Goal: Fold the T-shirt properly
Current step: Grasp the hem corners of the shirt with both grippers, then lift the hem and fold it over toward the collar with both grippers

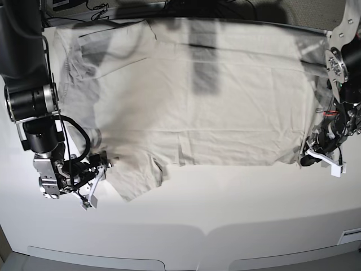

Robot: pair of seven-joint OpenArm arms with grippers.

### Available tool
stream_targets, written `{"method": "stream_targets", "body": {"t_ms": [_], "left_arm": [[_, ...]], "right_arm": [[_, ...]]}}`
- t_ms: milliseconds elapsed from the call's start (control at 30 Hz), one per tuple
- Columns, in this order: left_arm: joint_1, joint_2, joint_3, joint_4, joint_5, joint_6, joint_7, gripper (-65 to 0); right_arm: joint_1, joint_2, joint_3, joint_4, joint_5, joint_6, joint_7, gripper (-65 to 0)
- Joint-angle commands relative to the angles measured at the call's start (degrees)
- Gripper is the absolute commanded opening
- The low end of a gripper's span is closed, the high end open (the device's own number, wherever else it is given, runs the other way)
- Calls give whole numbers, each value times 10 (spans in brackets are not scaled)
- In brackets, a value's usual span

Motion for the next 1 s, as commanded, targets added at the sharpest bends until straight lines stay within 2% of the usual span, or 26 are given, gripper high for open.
{"method": "stream_targets", "body": {"t_ms": [0, 100, 200, 367, 500, 633, 733, 967], "left_arm": [[-8, -5, 1, 2, 11, 5, 17, -650], [-8, -5, 1, 2, 11, 5, 17, -650], [-8, -5, 1, 2, 11, 5, 17, -650], [-8, -5, 1, 2, 11, 5, 17, -650], [-8, -5, 1, 2, 11, 5, 14, -650], [-8, -5, 1, 2, 10, 5, -14, -650], [-8, -5, 1, 2, 11, 5, -27, -650], [-12, -12, 1, 3, 9, 5, -35, -650]], "right_arm": [[7, 3, -1, -1, 10, 13, -28, -410], [7, 3, -1, -1, 10, 14, -34, -456], [8, 3, -1, -1, 2, 14, -33, -535], [7, 3, -1, -1, -33, 14, 1, -650], [7, 1, -1, -1, -43, 14, 47, -650], [6, 1, -1, -1, -41, 6, 144, -650], [12, 1, -1, 0, -39, 1, 191, -650], [33, 0, -1, 24, -41, 1, 188, -650]]}}
